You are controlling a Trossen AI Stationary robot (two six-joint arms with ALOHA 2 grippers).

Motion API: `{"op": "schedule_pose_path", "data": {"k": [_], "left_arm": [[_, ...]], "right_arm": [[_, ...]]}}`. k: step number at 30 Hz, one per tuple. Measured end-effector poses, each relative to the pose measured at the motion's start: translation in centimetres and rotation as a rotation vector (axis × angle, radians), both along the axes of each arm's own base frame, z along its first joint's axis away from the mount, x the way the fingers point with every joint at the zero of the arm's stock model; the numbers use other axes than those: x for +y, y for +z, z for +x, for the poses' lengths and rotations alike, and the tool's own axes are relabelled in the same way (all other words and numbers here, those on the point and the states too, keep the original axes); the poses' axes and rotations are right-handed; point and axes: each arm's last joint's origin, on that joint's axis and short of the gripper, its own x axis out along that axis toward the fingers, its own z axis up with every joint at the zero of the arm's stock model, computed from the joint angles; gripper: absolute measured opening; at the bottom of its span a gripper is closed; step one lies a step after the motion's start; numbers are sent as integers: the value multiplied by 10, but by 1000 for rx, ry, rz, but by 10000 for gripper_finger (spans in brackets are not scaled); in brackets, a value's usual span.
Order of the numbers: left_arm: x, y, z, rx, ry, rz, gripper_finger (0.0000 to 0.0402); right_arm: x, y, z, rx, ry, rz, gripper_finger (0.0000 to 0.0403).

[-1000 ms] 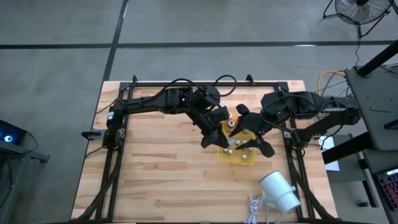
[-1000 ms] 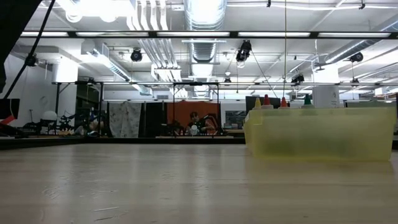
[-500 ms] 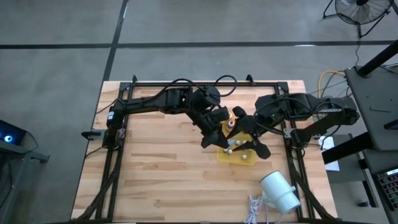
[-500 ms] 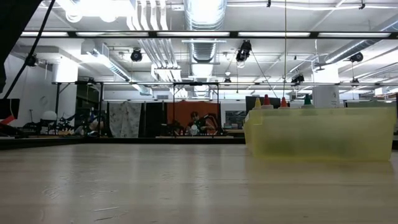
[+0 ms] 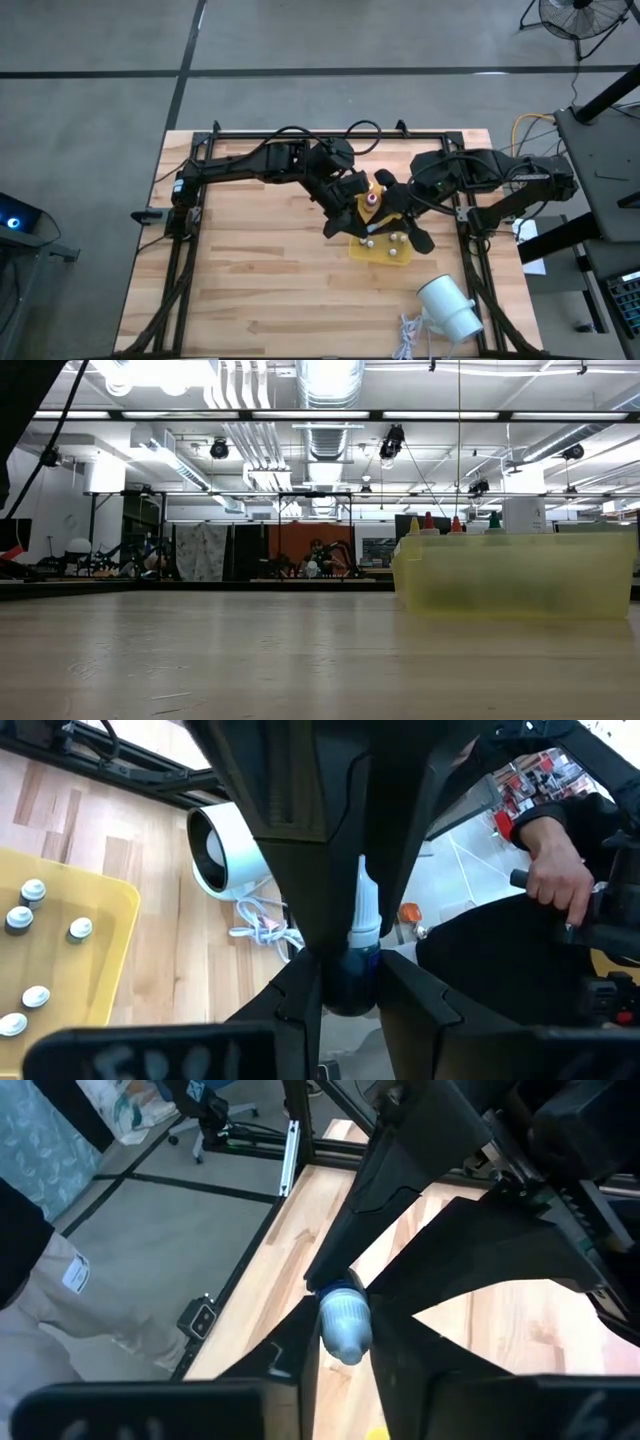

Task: Pick & Place food coloring
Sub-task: Put the small dark blue food coloring bottle into the yellow bin

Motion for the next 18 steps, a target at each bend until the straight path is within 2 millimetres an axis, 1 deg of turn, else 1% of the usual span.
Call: {"op": "schedule_pose_path", "data": {"k": [4,7,13,16,18], "left_arm": [[0,0,0,1,-1,-3,60],[0,0,0,1,1,-5,68],[0,-2,-2,32,-16,-8,116],[-2,-7,-6,97,-65,-34,142],[-1,-12,-10,139,-92,-13,152]], "right_arm": [[0,1,-1,-4,-1,1,53],[0,2,-3,-5,-4,6,54],[-1,4,-7,2,-7,23,62],[-1,5,-9,5,-13,36,59],[-1,4,-10,18,-15,37,57]]}}
